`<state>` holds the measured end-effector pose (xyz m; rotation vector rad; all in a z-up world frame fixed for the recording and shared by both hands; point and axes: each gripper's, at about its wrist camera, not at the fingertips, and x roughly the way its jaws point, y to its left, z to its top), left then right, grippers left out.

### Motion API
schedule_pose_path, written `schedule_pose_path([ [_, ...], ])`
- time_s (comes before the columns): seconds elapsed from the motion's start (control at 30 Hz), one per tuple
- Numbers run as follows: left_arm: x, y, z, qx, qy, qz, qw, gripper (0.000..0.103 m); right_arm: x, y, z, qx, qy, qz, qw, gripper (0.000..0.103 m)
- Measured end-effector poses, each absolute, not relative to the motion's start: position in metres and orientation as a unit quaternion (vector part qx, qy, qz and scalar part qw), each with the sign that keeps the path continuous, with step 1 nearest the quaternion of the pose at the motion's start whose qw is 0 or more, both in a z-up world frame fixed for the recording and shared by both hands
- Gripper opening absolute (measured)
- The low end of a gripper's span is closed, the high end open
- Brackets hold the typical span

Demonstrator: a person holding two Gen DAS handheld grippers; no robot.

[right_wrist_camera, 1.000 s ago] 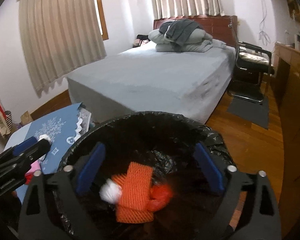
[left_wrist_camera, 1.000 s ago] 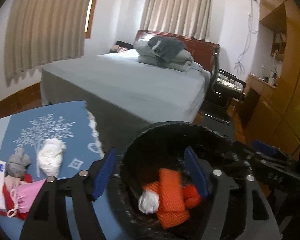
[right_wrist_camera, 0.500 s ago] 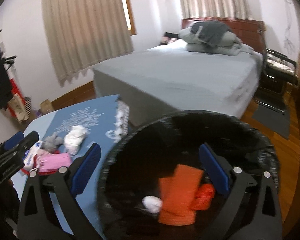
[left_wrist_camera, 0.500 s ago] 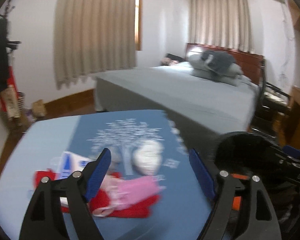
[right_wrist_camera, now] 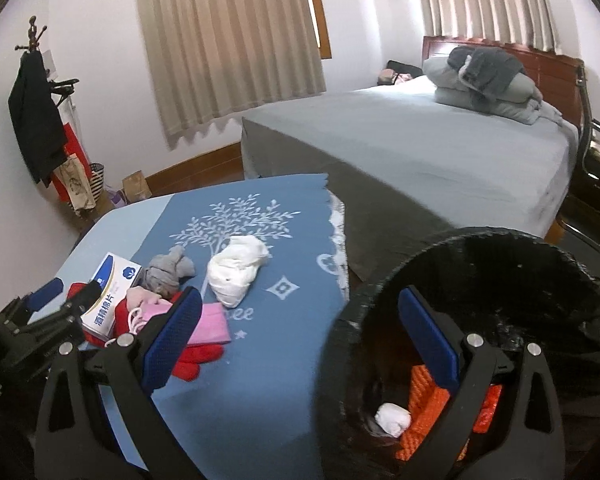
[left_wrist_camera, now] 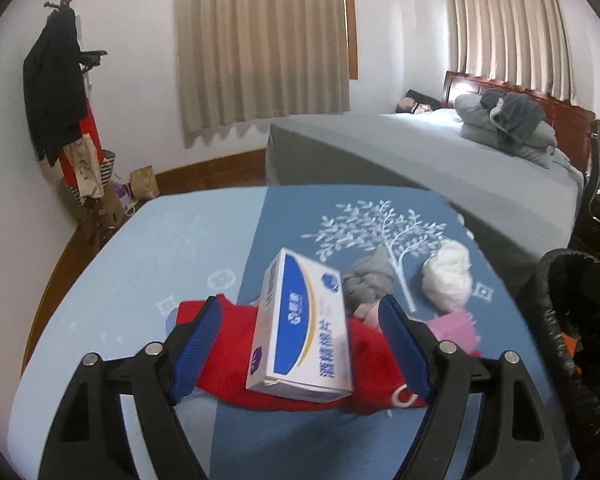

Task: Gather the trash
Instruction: 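Grasp the white cotton pad box with the left tool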

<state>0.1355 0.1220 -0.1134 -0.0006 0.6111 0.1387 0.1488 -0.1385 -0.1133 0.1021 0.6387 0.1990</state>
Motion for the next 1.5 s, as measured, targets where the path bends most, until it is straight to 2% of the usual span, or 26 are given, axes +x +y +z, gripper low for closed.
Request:
schedule_pose_path([
  [0.6, 0.151, 0.122, -0.145, -0.009, 0.340, 0.068, 0.938, 0.079, 0.161, -0.120, -0.133, 0.040, 0.336, 0.106, 0.935, 0.096],
  [0.73, 0.152, 0.124, -0.143, -0.016, 0.342, 0.059, 0.938, 0.063, 0.162, -0.118, -0.135, 0.040, 0.338, 0.108, 0.934, 0.096],
  [0.8, 0.150, 0.126, -0.142, -0.021, 0.339, 0.057, 0.939, 0.050, 0.162, -0.116, -0.135, 0.038, 0.338, 0.110, 0.934, 0.096],
  [0.87, 0.147, 0.128, -0.138, -0.029, 0.334, 0.054, 0.941, 0.045, 0.164, -0.114, -0.135, 0.038, 0.338, 0.112, 0.934, 0.096],
  [1.17, 0.140, 0.135, -0.123, -0.048, 0.307, 0.049, 0.949, 0.038, 0.180, -0.097, -0.135, 0.031, 0.337, 0.124, 0.933, 0.096],
  [1.5, 0.150, 0.140, -0.124, -0.048, 0.297, 0.059, 0.952, 0.036, 0.219, -0.074, -0.156, 0.018, 0.360, 0.119, 0.925, 0.096],
])
